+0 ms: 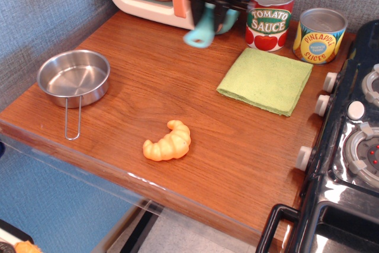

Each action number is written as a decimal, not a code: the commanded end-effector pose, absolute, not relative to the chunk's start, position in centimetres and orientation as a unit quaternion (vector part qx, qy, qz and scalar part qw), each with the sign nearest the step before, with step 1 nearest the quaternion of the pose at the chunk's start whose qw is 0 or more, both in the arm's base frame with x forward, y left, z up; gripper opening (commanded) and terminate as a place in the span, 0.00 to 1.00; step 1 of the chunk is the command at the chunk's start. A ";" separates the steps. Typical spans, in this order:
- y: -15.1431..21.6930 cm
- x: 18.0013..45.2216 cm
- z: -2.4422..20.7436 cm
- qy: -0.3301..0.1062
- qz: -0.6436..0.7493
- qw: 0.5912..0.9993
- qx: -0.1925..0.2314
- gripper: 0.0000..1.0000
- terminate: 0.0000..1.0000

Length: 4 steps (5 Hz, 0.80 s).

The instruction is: Move the brush to the front of the microwave

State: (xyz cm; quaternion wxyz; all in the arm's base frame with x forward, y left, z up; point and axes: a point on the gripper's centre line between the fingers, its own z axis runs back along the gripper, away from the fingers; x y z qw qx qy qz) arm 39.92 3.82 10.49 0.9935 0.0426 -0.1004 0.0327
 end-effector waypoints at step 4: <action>19.3 41.7 5.7 -0.048 0.035 0.996 0.065 0.00 0.00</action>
